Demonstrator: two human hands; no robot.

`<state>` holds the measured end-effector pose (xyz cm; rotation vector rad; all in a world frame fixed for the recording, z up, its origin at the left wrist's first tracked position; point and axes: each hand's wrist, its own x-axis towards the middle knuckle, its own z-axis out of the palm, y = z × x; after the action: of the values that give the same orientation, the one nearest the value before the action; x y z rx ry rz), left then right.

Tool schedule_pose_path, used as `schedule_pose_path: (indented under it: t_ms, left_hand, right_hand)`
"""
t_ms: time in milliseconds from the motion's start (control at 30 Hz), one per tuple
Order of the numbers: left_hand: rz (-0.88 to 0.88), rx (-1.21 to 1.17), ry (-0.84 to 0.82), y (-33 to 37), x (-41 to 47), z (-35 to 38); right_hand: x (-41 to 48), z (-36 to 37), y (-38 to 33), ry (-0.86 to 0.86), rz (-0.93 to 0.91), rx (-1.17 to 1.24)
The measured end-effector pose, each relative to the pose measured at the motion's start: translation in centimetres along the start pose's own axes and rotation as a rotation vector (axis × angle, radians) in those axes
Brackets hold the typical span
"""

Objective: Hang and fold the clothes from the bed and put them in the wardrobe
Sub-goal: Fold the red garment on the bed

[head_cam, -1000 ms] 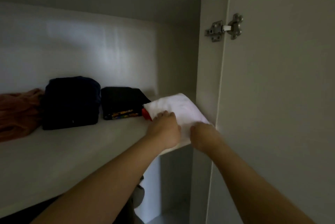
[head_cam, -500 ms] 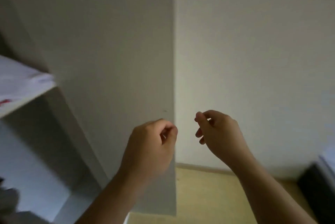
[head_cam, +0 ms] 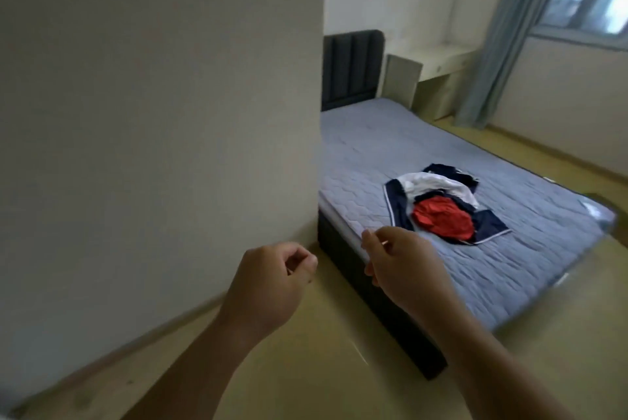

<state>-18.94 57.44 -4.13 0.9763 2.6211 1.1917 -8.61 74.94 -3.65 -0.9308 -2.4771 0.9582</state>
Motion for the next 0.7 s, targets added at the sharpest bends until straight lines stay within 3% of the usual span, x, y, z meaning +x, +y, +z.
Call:
schedule_pose_path:
  t_ms: [267, 700]
  left_hand:
    - [0.1, -0.079, -0.258, 9.8, 12.7, 17.7]
    - [0.018, -0.091, -0.572, 15.4, 36.6, 40.7]
  right_hand:
    - [9.0, -10.3, 15.3, 0.065, 0.245, -0.004]
    - [30.4, -19.1, 32.6, 0.015, 0.491, -0.132]
